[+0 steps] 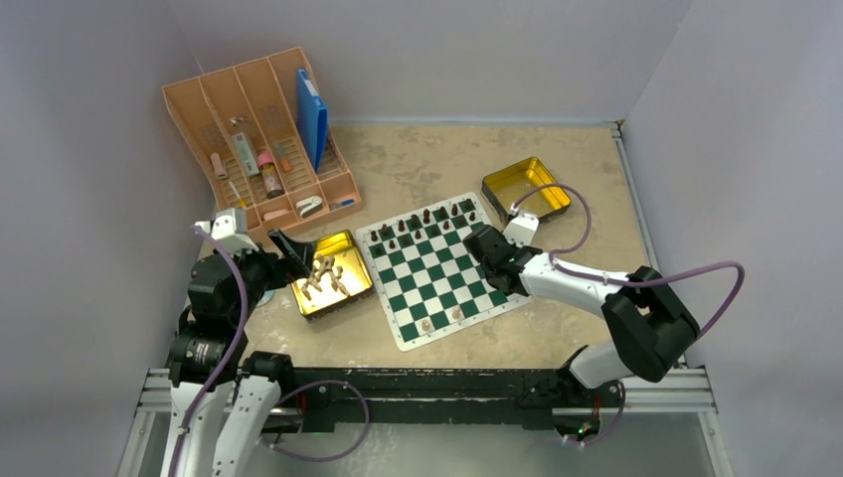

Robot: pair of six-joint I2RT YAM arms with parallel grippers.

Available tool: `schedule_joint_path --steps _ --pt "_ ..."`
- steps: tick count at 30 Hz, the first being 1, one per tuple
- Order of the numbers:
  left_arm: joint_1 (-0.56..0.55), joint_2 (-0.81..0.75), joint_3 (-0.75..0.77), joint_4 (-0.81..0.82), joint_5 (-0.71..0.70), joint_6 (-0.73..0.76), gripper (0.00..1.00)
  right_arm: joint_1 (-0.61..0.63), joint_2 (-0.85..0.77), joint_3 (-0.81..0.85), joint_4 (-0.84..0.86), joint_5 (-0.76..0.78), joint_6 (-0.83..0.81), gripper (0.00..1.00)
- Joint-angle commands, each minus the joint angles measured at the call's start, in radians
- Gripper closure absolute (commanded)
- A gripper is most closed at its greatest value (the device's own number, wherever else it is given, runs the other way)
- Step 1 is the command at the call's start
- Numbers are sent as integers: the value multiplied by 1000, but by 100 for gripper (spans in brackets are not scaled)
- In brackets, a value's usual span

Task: Set up the chess pieces on the board
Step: Place the chess piece on the chessboard.

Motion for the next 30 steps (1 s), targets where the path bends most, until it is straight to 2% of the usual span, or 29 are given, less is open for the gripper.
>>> schedule_joint_path --steps 1,8,30 --pt "-37 -11 1 40 -18 12 7 -5 21 58 -107 57 90 85" --pt "-73 -24 0 42 -17 12 7 -4 -8 40 -151 64 140 85" --pt "-88 -33 3 40 -2 18 7 -4 63 69 -211 100 221 85"
